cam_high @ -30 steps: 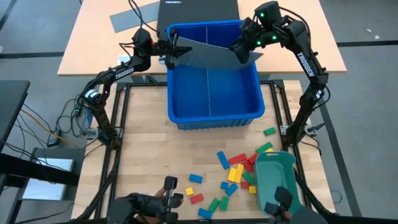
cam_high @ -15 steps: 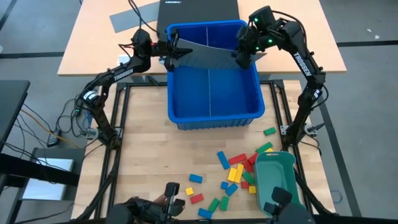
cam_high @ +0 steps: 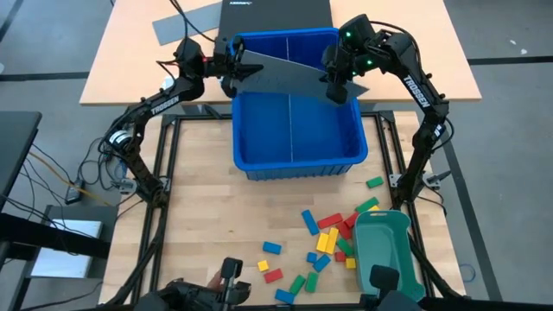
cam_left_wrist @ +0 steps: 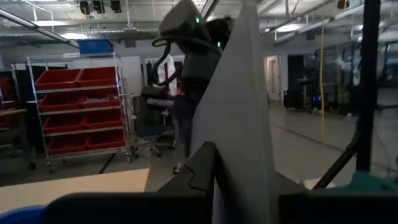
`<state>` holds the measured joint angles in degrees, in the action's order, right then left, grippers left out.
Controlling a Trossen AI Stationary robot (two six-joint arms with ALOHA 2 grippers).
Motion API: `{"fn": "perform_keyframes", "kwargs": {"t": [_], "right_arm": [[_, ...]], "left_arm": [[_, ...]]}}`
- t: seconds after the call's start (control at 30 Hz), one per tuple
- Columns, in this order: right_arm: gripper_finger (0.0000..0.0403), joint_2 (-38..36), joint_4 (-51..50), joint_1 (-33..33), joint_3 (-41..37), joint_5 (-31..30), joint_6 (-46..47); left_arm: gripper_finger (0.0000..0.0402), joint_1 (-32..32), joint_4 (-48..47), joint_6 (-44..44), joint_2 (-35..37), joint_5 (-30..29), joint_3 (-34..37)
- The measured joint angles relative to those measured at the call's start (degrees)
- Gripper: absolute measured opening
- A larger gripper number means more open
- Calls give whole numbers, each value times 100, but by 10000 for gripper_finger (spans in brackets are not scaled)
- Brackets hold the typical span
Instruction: Sort Items/Unsort Items
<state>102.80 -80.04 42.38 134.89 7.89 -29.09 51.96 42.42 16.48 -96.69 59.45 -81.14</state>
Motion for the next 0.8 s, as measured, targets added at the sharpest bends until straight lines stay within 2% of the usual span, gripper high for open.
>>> {"fn": "perform_keyframes", "kwargs": {"t": [0.23,0.5,0.8], "right_arm": [[4,0,205,-104,0,-471,-237],[2,-9,218,-43,0,-412,-510],[1,-7,-147,141,-32,-96,-1161]], "left_arm": [[68,203,-166,501,318,-1,-7],[75,791,-966,484,791,92,-13],[75,1049,-2203,-641,1189,172,-15]]}}
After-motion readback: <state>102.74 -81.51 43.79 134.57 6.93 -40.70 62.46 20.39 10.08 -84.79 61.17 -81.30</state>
